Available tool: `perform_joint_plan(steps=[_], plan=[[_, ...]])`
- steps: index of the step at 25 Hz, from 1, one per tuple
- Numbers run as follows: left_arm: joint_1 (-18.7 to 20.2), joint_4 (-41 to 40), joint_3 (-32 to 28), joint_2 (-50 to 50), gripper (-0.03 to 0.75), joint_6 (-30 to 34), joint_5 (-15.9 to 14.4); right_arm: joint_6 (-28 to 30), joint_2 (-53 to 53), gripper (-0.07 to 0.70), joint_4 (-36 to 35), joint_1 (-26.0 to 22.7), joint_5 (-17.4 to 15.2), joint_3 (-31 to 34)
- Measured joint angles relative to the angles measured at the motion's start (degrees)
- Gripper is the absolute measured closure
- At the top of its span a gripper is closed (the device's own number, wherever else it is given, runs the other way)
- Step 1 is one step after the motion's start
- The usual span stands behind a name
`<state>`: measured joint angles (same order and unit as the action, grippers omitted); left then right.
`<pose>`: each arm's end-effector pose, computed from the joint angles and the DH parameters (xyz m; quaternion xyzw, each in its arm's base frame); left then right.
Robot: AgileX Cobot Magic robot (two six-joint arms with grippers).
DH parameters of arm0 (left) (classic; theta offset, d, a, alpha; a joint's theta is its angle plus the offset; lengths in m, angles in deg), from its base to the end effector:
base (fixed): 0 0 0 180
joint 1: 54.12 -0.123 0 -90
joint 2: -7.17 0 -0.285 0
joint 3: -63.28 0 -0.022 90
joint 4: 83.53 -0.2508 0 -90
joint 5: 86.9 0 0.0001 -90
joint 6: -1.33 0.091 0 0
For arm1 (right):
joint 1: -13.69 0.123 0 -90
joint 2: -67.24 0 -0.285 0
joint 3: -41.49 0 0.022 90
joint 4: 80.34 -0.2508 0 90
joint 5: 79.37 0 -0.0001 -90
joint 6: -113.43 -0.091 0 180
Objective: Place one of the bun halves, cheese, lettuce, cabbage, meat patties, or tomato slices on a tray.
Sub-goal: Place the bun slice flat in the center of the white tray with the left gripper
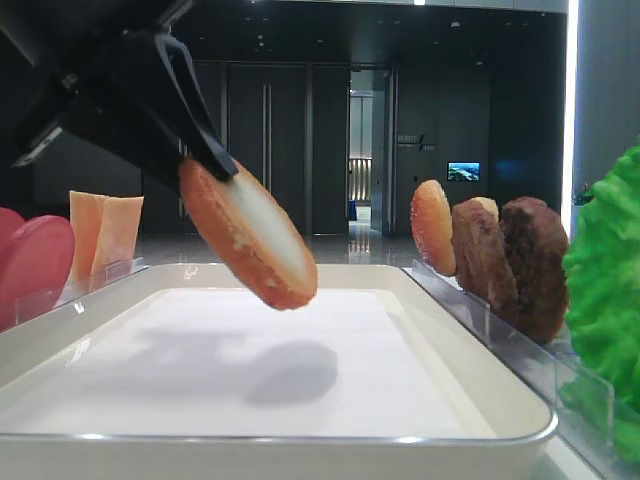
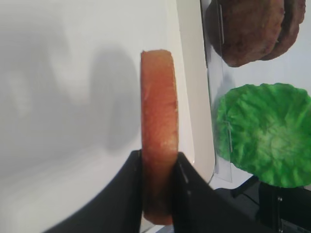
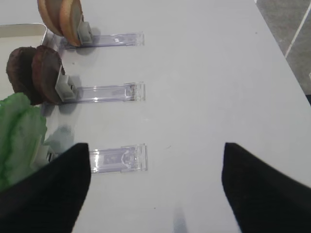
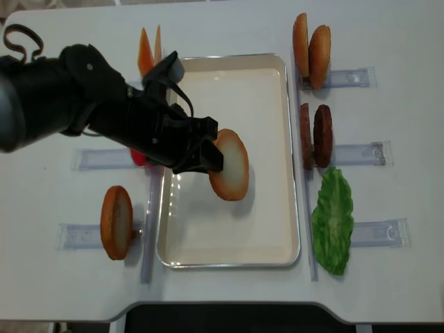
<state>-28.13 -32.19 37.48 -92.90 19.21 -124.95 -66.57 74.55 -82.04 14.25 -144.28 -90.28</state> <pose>0.2535 -0.1724 0.2041 0.0547 0.9401 -0.3202 0.1037 -0.0100 0.0023 0.2731 -0.0055 0.8679 0.0172 0.4965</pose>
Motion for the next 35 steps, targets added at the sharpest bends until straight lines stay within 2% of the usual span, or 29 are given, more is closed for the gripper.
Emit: perform_joint_plan(steps=[7, 28, 31, 35], plan=[[0.0, 5.05, 0.0, -5.26, 0.596, 5.73, 0.6, 0.0, 0.0, 0.1, 0.0, 0.0, 0.0, 0.0], [-1.7, 4.53, 0.06, -8.27, 0.596, 6.27, -0.36, 0.0, 0.0, 0.1, 0.0, 0.0, 0.0, 0.0], [-1.7, 3.89, 0.06, -8.27, 0.552, 5.73, -0.5, 0.0, 0.0, 0.1, 0.0, 0.0, 0.0, 0.0], [-1.7, 1.76, 0.06, -8.34, 0.405, 4.23, -1.13, 0.0, 0.0, 0.1, 0.0, 0.0, 0.0, 0.0]])
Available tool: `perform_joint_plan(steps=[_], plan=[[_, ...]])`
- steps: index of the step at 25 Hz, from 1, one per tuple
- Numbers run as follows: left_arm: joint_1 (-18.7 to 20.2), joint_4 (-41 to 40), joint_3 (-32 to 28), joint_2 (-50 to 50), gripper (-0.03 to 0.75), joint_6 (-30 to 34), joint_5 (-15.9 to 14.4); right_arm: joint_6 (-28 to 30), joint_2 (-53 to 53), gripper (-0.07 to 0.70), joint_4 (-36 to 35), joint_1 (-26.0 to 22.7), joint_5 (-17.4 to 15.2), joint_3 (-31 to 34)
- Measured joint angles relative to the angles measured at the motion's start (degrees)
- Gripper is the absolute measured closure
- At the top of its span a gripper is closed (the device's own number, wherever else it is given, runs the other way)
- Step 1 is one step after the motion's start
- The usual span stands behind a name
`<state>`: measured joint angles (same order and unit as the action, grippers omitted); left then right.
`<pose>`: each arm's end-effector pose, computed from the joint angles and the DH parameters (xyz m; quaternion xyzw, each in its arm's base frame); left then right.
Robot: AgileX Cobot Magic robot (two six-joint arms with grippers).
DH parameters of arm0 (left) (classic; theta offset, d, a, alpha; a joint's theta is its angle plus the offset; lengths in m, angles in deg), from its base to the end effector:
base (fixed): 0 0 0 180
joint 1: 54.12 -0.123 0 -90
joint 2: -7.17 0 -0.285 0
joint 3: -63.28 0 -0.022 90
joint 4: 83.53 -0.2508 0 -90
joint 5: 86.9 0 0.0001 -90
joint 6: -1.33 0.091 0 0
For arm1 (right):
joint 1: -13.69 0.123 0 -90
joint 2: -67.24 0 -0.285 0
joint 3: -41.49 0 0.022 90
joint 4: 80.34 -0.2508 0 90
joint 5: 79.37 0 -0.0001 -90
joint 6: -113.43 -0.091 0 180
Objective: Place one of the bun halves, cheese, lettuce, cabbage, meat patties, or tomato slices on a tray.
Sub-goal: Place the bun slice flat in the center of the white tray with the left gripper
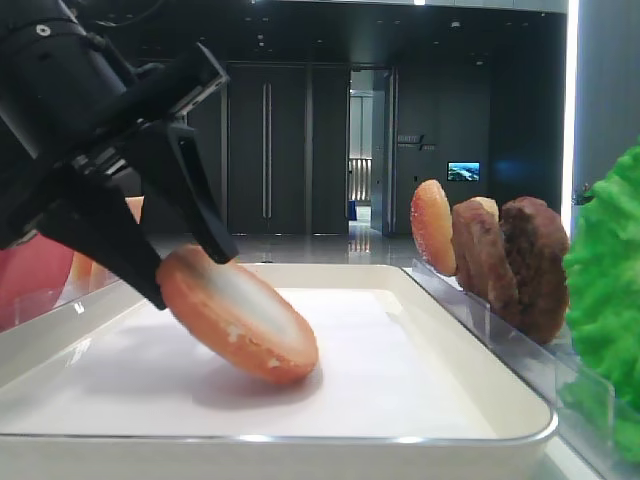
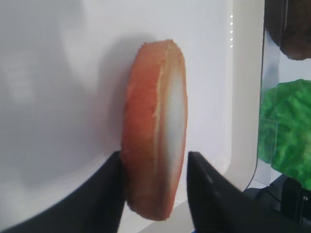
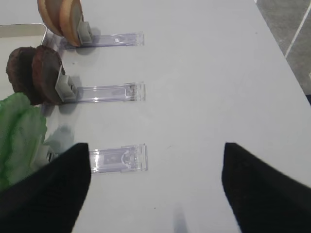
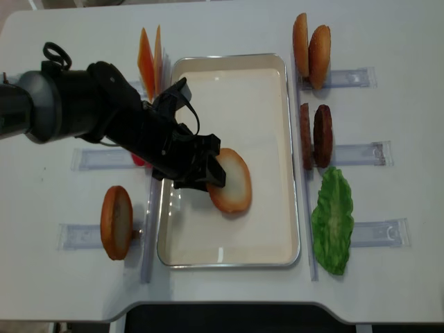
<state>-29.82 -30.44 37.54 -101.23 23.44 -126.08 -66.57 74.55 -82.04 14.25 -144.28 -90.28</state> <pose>0.2652 -0.1702 0.1607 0.0491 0.9506 -0.3030 0.0463 -0.0100 0.0023 0.2731 -0.0055 0.8679 0.0172 0.4965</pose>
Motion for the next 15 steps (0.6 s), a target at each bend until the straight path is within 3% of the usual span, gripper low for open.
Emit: perform_joint_plan(steps=[5, 15], plan=[[-0.39, -2.07, 0.0, 0.0, 0.232, -1.28, -1.19, 0.0, 0.0, 0.1, 0.0, 0.0, 0.0, 0.0], [-0.85, -8.86, 0.18, 1.35, 0.199, -7.22, -1.99, 0.0, 0.0, 0.1, 0.0, 0.0, 0.0, 0.0]])
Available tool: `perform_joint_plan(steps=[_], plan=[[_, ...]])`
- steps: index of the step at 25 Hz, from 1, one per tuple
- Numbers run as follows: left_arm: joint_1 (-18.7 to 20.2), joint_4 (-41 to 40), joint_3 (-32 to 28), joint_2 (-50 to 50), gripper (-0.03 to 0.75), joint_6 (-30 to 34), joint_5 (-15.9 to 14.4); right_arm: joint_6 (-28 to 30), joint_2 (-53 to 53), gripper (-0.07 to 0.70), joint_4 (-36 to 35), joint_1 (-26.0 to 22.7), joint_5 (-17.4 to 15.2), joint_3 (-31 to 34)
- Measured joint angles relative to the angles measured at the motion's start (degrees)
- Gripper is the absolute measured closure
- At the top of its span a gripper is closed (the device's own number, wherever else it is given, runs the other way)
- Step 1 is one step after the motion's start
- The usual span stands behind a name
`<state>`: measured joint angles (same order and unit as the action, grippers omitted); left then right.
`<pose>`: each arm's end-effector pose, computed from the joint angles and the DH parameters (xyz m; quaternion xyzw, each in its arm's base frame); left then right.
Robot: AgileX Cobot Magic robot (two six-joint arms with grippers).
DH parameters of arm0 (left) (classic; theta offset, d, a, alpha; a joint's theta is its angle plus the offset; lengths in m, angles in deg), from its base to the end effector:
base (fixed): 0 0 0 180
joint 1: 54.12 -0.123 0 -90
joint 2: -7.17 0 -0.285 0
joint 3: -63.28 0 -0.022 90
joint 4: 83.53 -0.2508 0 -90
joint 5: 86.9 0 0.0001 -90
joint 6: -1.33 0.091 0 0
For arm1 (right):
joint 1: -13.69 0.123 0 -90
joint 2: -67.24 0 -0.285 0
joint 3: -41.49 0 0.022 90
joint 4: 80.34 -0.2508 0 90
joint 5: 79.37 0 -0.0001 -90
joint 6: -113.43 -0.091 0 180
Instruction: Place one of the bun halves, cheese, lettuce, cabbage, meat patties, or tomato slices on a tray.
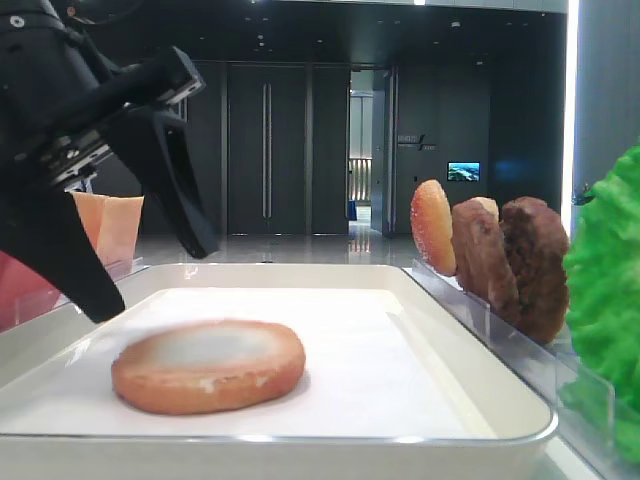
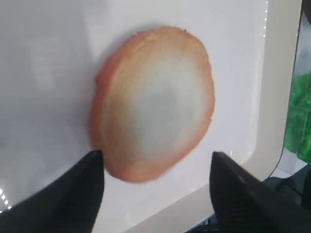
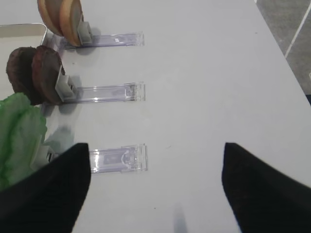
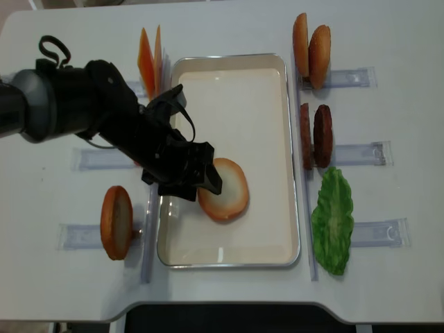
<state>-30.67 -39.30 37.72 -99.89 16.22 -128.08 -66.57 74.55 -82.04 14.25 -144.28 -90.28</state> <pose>0.2625 -0.1595 0.1639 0.0492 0.9623 -0.2658 0.0303 -0.0100 0.0023 0.2731 -0.0055 0.8679 0.0172 0.4965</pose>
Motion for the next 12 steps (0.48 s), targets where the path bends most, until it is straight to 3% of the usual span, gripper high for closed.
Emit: perform_joint_plan(steps=[8, 12], plan=[[-0.29, -8.46, 3.41, 4.14, 0.198, -7.46, -4.2, 0.0, 0.0, 0.1, 0.0, 0.0, 0.0, 0.0], [-0.29, -14.32, 6.29, 6.22, 0.198, -12.72, -8.99, 0.0, 0.0, 0.1, 0.0, 0.0, 0.0, 0.0]])
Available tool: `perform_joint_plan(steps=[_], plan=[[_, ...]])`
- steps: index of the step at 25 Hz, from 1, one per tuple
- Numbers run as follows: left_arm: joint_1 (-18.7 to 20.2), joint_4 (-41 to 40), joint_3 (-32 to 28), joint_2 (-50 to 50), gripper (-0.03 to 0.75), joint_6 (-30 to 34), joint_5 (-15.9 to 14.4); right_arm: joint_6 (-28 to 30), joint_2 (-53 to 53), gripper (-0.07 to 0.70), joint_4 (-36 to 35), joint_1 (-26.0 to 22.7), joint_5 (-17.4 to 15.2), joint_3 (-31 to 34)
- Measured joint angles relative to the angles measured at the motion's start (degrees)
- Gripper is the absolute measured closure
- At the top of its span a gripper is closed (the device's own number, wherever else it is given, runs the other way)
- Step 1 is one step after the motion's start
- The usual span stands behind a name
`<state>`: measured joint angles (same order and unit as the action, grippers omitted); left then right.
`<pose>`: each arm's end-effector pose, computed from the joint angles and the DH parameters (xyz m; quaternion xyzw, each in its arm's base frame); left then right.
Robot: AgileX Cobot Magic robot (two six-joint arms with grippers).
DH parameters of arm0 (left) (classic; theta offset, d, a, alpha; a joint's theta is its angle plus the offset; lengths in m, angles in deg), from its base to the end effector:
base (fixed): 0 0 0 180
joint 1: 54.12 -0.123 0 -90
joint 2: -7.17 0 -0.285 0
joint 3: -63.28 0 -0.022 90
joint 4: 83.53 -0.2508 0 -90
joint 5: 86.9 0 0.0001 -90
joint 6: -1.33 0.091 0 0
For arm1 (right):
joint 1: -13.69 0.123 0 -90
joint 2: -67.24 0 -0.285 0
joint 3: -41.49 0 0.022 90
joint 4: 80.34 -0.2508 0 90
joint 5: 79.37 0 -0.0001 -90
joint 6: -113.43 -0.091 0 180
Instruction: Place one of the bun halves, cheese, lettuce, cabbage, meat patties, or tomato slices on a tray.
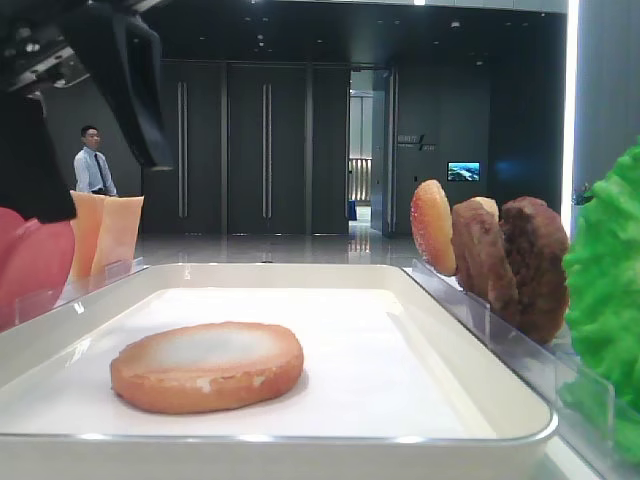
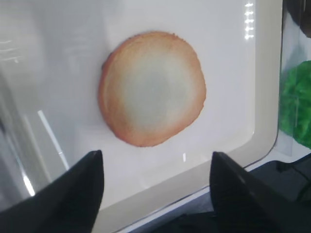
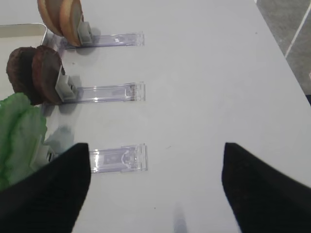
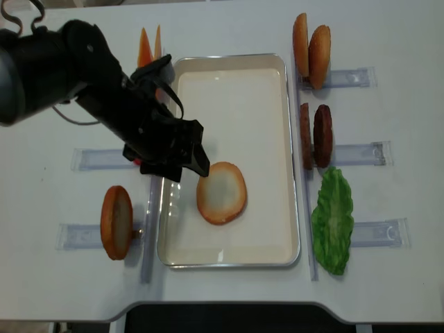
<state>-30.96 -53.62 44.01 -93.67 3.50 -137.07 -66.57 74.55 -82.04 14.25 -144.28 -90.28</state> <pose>0.2635 -0.1507 0.2145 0.0668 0.9717 -0.2228 0.0420 -0.0100 0.0023 0.2731 -0.0055 0.8679 0.0172 0.4965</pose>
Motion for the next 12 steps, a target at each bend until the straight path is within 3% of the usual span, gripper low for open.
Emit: perform_joint_plan(steps=[9, 12], plan=[[0.0, -16.47, 7.41, 5.63, 0.198, -10.83, -16.01, 0.0, 0.0, 0.1, 0.0, 0.0, 0.0, 0.0], [0.0, -20.77, 8.81, 6.73, 0.198, -12.62, -18.88, 0.0, 0.0, 0.1, 0.0, 0.0, 0.0, 0.0]])
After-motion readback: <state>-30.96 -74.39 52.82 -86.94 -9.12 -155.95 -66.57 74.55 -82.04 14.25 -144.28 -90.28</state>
